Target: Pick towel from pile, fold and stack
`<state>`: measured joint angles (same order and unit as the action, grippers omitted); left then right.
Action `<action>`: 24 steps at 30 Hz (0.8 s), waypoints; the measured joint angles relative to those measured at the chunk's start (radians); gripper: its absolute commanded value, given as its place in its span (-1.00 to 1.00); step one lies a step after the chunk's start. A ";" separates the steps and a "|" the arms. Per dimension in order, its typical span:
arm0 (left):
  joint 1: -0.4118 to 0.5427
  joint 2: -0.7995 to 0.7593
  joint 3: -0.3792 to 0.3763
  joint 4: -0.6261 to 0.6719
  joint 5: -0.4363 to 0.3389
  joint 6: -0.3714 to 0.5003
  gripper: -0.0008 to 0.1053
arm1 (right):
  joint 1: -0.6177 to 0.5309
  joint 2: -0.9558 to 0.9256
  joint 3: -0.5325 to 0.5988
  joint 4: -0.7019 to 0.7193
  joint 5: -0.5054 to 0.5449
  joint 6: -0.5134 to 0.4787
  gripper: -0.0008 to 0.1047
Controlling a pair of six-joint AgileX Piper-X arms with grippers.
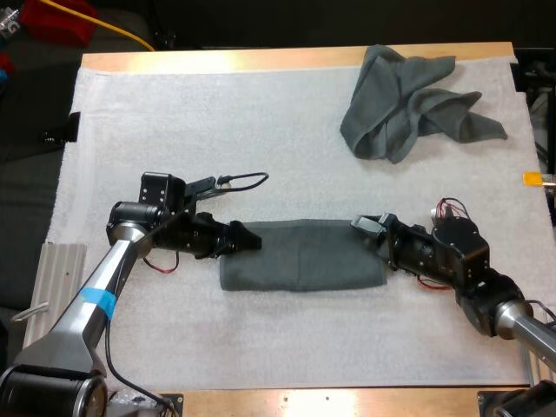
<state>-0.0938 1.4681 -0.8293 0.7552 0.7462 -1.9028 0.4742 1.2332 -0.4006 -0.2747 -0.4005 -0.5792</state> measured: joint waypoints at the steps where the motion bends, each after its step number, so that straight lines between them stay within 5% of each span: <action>1: 0.000 0.000 -0.005 0.000 0.010 0.000 0.27 | 0.000 0.000 0.000 -0.003 -0.007 -0.006 0.16; 13: 0.000 -0.019 -0.024 0.132 0.047 0.086 0.26 | 0.000 -0.003 0.000 0.029 -0.119 -0.100 0.16; 24: 0.000 -0.231 -0.024 0.237 -0.082 0.151 0.26 | 0.000 -0.152 0.000 0.284 -0.130 -0.286 0.16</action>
<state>-0.0938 1.2369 -0.8533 0.9917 0.6644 -1.7514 0.4742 1.0811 -0.4006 0.0091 -0.5308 -0.8653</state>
